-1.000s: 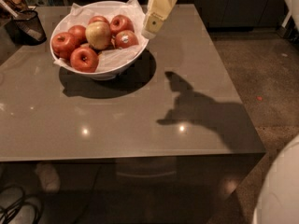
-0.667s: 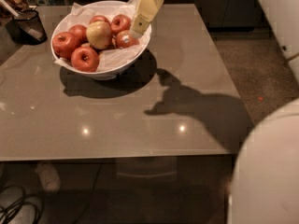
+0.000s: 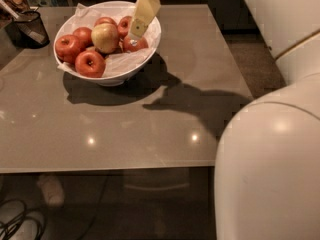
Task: Pick apple from white bowl
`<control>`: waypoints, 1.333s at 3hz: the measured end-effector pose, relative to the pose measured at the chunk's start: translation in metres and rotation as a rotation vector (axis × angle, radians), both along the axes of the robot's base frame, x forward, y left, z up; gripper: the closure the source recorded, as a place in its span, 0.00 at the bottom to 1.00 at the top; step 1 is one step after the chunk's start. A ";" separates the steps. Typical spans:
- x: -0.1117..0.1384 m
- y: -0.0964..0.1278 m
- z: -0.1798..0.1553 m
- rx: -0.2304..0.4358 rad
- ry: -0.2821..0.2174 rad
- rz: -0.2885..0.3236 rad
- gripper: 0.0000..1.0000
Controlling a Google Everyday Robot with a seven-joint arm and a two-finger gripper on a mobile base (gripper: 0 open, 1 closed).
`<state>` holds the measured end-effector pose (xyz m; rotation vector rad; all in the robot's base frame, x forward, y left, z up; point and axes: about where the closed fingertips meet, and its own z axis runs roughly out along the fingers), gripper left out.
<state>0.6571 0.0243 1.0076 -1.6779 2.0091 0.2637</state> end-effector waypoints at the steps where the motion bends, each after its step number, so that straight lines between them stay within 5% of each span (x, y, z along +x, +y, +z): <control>1: 0.008 0.004 -0.007 -0.018 0.016 -0.018 0.23; 3: 0.019 0.007 -0.020 -0.074 0.032 -0.053 0.17; 4: 0.024 0.010 -0.029 -0.102 0.046 -0.064 0.22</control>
Offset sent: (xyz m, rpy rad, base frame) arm 0.0120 -0.0036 -0.0123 -0.0809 0.0555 -0.0585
